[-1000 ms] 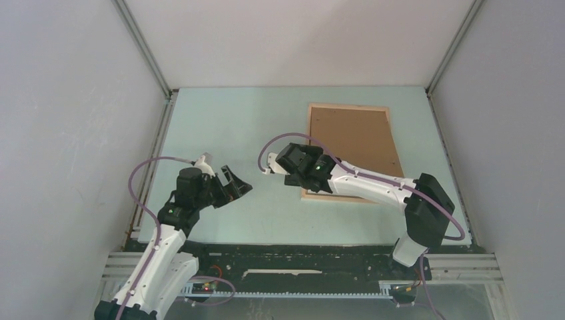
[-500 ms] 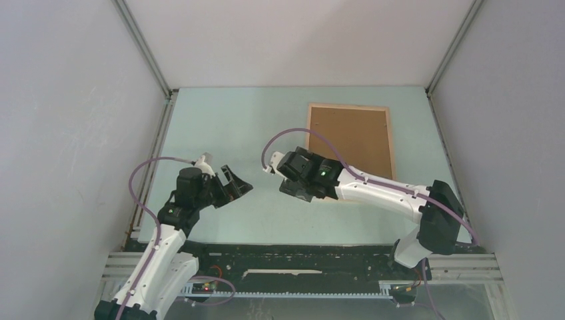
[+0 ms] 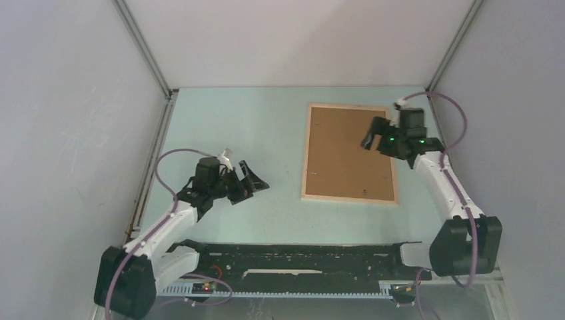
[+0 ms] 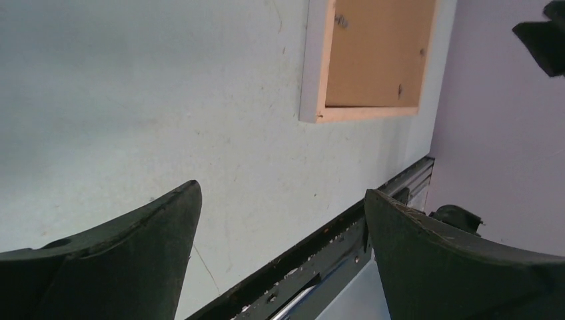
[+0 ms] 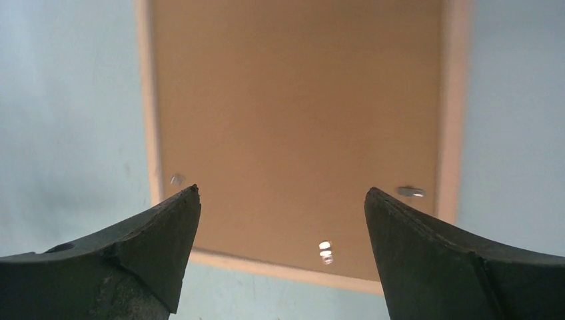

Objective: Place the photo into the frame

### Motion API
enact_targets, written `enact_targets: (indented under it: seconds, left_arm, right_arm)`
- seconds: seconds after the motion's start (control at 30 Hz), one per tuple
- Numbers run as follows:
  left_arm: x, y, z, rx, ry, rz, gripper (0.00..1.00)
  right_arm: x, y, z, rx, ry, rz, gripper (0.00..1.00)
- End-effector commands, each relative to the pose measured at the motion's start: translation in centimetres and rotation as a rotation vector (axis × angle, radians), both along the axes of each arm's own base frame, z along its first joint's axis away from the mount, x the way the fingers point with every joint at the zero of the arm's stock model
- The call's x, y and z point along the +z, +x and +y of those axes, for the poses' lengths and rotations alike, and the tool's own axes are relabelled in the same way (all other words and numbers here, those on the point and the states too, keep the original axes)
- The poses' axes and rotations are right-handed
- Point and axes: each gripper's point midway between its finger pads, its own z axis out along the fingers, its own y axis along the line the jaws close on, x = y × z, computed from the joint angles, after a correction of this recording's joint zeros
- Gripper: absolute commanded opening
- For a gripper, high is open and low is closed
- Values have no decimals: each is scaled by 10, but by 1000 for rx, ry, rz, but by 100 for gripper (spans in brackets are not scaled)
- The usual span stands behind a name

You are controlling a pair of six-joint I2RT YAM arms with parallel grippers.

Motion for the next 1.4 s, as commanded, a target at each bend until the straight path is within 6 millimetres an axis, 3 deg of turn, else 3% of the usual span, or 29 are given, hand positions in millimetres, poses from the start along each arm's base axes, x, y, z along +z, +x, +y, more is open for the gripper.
enact_targets:
  seconds: [0.0, 0.07, 0.17, 0.33, 0.43, 0.53, 0.73, 0.87, 1.07, 1.23, 1.37]
  left_arm:
    - [30, 22, -39, -85, -53, -79, 100]
    - [27, 31, -51, -90, -40, -75, 100]
    - [22, 45, -72, -111, -37, -57, 100]
    - [10, 63, -115, -184, -26, -18, 98]
    - [-1, 68, -140, -236, -25, 13, 96]
    - [-15, 70, -156, -272, -20, 39, 95]
    - [-41, 66, -164, -309, -32, 91, 94]
    - [-43, 52, -152, -295, -38, 72, 94]
    - [-47, 14, -125, -286, -38, 78, 94]
    - [-53, -23, -97, -269, -25, 79, 94]
    - [-56, -33, -79, -257, 51, 70, 100]
  right_arm:
    - [-22, 18, -65, -321, 261, 103, 100]
    - [-39, 24, -102, -459, 259, 122, 100]
    - [-66, 27, -131, -564, 304, 173, 100]
    - [-106, 22, -150, -624, 372, 240, 95]
    - [-124, 17, -135, -582, 438, 276, 90]
    - [-129, 13, -113, -514, 528, 266, 83]
    - [-123, -8, -60, -319, 533, 276, 80]
    - [-118, -25, -17, -178, 487, 287, 81]
    - [-124, -52, 38, -19, 389, 351, 81]
    - [-130, -78, 44, 13, 233, 378, 83]
    - [-126, -81, 32, -27, 192, 352, 84]
